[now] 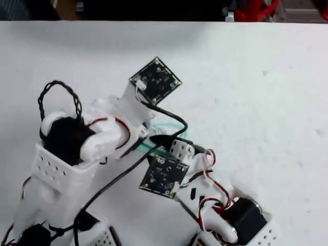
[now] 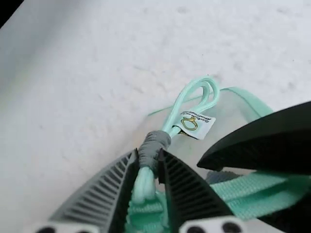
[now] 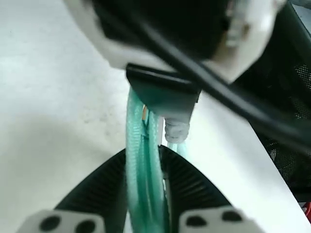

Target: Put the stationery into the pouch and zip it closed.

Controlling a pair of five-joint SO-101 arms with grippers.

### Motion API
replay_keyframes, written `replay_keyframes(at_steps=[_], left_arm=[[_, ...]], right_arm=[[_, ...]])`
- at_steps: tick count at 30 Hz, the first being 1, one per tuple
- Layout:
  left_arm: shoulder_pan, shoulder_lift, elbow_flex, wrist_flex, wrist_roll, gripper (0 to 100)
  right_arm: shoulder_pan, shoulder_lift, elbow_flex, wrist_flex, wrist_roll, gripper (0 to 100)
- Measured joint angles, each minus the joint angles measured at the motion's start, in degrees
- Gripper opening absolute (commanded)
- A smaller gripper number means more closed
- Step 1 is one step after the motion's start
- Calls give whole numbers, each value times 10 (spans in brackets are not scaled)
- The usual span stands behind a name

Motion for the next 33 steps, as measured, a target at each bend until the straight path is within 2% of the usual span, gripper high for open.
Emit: replay_keyframes(at_steps=[11, 18, 24, 33], left_arm=[[-44, 2, -137, 4, 4, 24], [-132, 2, -140, -3, 5, 24], [-210, 2, -135, -60, 16, 24], [-274, 2, -20, -201, 20, 24]], right_arm=[[68, 6, 1, -32, -80, 19], [69, 5, 1, -33, -82, 19], [69, 5, 1, -34, -82, 19], [69, 5, 1, -34, -83, 19]])
